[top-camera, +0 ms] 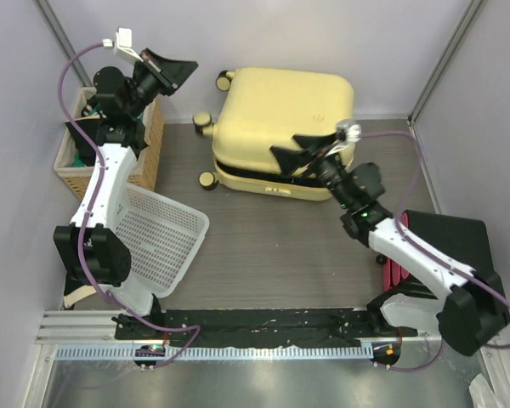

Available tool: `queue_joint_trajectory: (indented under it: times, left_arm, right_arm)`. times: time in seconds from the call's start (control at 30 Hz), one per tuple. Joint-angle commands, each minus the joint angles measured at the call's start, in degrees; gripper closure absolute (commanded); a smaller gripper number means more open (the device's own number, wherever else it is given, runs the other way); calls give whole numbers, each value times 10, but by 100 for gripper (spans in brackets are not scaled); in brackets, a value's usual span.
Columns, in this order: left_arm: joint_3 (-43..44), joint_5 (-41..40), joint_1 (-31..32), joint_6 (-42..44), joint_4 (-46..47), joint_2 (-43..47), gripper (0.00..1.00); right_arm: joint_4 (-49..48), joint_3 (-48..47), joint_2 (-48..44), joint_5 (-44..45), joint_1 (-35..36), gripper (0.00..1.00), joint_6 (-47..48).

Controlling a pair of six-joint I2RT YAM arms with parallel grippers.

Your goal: Open, take out, and arrange the luggage

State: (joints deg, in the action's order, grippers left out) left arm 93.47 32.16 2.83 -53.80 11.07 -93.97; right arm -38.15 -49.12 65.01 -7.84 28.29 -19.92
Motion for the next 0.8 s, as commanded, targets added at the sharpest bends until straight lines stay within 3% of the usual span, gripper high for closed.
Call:
queue_joint_trajectory:
  times: [0.0,0.17,0.27,0.37,0.4,0.47,0.53,0.77]
  left_arm:
    - [55,16,14,-28,100,-24,100]
    - [71,23,18,-6,91,-40,100]
    - [75,35,20,80,-52,-38,100]
    - [15,1,18,130,-82,-2,61]
    - [-47,-1,17,130,-66,8,35]
    - [-103,-2,14,126,-23,33,15]
    - [-151,-2,11,122,-14,37,1]
    - [-255,39,-12,39,84,11,0]
  right_arm:
    - [-40,34,83,1,68,8,-41]
    - [-48,13,209,30,72,10,-65]
    - [-76,34,214,34,73,10,-95]
    - [-56,46,206,20,73,10,-95]
    - [-44,50,194,14,73,10,-93]
    - [-22,61,176,0,76,10,-93]
    - [-10,86,143,-5,78,11,-98]
    - [47,146,39,-12,90,11,-95]
